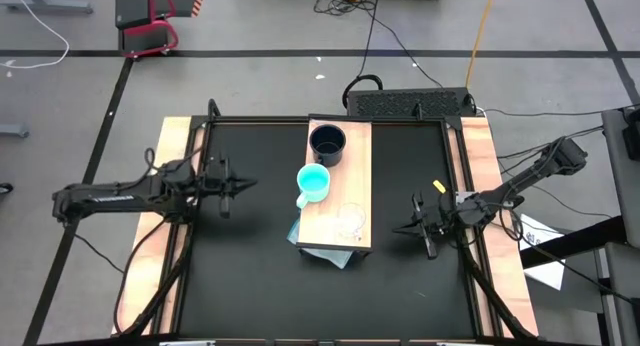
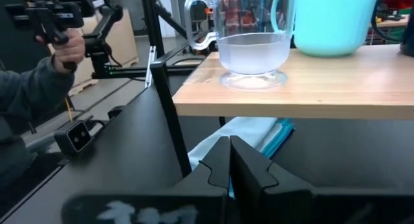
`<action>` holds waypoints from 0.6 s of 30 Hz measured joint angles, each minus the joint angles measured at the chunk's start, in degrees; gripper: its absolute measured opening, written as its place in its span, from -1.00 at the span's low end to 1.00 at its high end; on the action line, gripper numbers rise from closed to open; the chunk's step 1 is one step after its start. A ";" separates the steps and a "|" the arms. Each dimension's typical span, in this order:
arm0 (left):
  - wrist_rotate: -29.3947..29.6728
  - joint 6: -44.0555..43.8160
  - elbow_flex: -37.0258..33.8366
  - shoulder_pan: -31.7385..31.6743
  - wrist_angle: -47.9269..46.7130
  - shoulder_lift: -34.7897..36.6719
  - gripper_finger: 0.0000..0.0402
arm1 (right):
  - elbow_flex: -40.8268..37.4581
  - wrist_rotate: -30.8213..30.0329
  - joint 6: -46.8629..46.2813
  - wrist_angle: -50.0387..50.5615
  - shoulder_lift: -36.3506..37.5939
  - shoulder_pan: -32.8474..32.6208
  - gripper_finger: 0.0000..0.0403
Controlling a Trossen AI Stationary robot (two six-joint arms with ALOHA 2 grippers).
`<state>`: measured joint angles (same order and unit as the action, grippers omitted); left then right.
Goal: Stack small to large cups/mugs on shelf
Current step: Return to Home Position
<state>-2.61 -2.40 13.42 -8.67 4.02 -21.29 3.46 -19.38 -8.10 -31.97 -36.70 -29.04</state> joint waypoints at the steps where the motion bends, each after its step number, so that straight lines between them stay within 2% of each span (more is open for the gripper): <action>1: 0.00 0.28 -1.08 0.30 0.94 0.73 -1.00 | 0.00 -0.01 0.01 0.00 0.02 0.00 -1.00; 4: 0.05 0.55 -4.04 0.76 2.53 2.99 -1.00 | 0.00 -0.33 1.18 0.01 0.05 0.02 -1.00; 9: 0.13 0.62 -7.52 0.87 3.42 5.76 -1.00 | 0.00 -5.84 2.23 0.03 0.05 0.72 -1.00; 18: 0.82 2.51 -8.78 0.66 3.60 8.36 -1.00 | 0.00 -5.99 6.06 -0.92 0.99 6.34 -1.00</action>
<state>-1.79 0.11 4.64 -8.01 7.62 -12.93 3.46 -25.37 -2.04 -32.90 -35.70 -22.69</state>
